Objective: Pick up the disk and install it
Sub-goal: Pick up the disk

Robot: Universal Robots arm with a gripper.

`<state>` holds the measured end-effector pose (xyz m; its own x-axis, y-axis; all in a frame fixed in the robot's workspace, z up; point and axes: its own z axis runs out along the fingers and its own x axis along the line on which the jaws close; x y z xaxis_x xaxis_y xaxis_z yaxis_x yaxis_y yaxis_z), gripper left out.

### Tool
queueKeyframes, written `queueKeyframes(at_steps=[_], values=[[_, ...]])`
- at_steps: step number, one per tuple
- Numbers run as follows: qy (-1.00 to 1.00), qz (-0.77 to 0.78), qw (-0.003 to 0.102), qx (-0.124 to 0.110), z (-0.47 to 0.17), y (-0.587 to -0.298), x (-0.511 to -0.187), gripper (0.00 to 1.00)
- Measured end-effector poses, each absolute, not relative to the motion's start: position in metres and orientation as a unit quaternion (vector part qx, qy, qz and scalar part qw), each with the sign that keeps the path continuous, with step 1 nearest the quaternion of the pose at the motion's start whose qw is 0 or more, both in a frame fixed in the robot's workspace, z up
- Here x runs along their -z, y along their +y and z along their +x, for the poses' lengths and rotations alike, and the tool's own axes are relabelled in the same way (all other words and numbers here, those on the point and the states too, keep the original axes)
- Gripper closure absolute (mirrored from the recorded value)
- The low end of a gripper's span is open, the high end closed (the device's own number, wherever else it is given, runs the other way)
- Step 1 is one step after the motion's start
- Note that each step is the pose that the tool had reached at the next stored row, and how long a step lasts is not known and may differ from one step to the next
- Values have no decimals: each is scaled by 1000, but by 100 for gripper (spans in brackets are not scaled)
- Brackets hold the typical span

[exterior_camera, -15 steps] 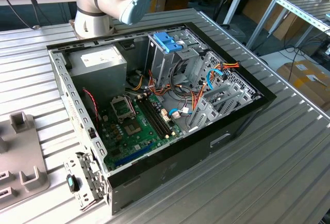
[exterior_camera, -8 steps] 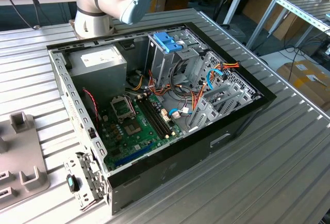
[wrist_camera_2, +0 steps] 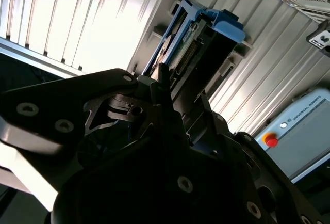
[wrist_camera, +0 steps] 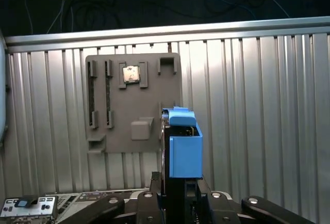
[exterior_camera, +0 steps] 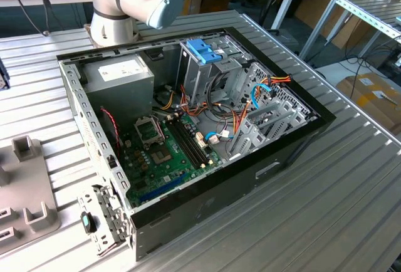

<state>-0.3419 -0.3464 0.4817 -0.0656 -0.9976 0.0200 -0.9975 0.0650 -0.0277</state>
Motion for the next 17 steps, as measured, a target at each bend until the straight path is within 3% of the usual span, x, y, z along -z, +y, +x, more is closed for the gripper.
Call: queueKeyframes(at_steps=[17], values=[[730, -684, 2, 17, -301, -346, -482, 65]])
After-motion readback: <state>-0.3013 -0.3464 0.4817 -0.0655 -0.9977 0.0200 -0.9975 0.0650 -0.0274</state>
